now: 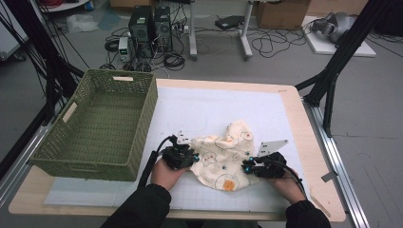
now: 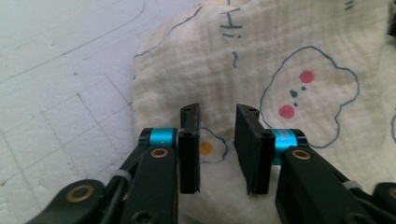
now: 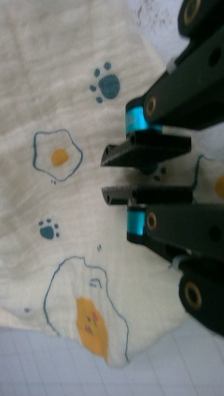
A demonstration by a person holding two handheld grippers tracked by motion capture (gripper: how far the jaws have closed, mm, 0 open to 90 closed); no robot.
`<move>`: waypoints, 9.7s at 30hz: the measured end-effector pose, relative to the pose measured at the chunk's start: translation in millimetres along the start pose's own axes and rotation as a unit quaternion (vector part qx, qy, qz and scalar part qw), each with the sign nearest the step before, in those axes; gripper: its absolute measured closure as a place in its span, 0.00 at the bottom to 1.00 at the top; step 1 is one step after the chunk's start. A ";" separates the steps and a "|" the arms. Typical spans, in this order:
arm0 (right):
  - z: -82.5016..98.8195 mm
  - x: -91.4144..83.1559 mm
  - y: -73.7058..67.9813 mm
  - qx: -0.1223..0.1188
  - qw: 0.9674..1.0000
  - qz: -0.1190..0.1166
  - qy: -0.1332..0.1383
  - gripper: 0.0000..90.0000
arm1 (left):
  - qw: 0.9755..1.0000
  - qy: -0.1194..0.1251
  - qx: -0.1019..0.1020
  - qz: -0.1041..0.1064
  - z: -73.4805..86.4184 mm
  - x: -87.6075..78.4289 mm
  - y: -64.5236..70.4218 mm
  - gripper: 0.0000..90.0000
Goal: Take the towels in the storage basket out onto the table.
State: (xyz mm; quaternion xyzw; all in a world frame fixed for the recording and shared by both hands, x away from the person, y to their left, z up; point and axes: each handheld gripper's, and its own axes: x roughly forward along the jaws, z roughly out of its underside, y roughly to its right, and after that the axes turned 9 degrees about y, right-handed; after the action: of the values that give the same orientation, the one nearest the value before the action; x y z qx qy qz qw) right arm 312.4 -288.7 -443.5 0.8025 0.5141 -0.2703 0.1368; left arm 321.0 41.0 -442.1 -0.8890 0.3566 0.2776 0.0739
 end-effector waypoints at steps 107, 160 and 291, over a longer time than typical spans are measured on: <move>-24.4 -7.3 49.6 0.030 0.998 0.050 0.013 0.97 | 0.990 0.079 -0.055 -0.104 -30.2 3.6 -31.1 1.00; -14.5 1.7 13.7 0.009 1.000 0.009 -0.028 0.99 | 0.996 0.043 -0.034 -0.068 4.8 -4.0 -17.9 0.99; 7.3 -21.0 -7.5 0.040 0.998 0.022 0.049 0.39 | 0.994 0.094 0.012 0.052 39.6 -68.6 5.9 0.56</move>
State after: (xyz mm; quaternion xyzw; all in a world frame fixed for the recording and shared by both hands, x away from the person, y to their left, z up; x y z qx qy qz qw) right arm 296.6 -304.8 -436.9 0.8305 0.4912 -0.2482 0.0854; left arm 259.0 90.4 -437.3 -0.8905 0.4108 0.1922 0.0358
